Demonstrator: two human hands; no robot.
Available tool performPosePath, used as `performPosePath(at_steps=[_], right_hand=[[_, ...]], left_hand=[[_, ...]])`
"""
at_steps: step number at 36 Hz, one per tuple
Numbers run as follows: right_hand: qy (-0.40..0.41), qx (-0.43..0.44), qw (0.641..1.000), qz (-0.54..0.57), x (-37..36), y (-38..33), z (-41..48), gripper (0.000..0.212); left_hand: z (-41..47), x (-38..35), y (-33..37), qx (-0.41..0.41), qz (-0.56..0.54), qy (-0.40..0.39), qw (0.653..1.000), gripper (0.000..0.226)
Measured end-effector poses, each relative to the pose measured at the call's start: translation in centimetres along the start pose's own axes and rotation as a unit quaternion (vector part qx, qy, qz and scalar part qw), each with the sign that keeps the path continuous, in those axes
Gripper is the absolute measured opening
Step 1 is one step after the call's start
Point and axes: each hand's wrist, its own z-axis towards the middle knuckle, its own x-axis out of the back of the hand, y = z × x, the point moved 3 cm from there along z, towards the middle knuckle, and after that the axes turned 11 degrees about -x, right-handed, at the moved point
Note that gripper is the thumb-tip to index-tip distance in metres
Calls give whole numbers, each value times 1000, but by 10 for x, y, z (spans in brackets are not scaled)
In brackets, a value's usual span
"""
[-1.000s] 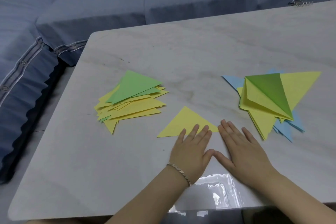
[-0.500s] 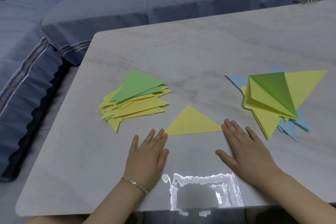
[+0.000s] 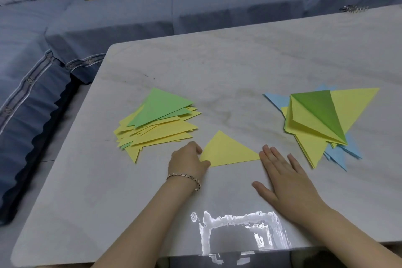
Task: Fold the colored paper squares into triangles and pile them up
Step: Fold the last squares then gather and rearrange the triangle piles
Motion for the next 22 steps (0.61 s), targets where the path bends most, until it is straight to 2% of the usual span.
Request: performPosePath(at_steps=[2, 7, 10, 14, 18, 20, 22], right_hand=[[1, 0, 1000, 2, 0, -1, 0, 79], [2, 2, 1000, 3, -1, -1, -1, 78], [-2, 3, 1000, 4, -1, -1, -1, 78], [-5, 2, 1000, 8, -1, -1, -1, 78], [-6, 4, 1000, 17, 1, -2, -1, 78], [10, 12, 1000, 15, 0, -2, -1, 75], [35, 19, 999, 28, 3, -2, 0, 69]], left_hand=[[-2, 0, 2, -24, -18, 20, 999, 8], [-7, 14, 4, -86, -109, 144, 980, 20], [2, 42, -5, -82, -145, 211, 963, 16], [28, 80, -35, -27, -159, 237, 958, 9], [37, 100, -64, 65, -89, 237, 965, 49], [33, 101, -65, 79, -33, 240, 967, 57], [27, 95, -58, 49, -1, 245, 968, 57]])
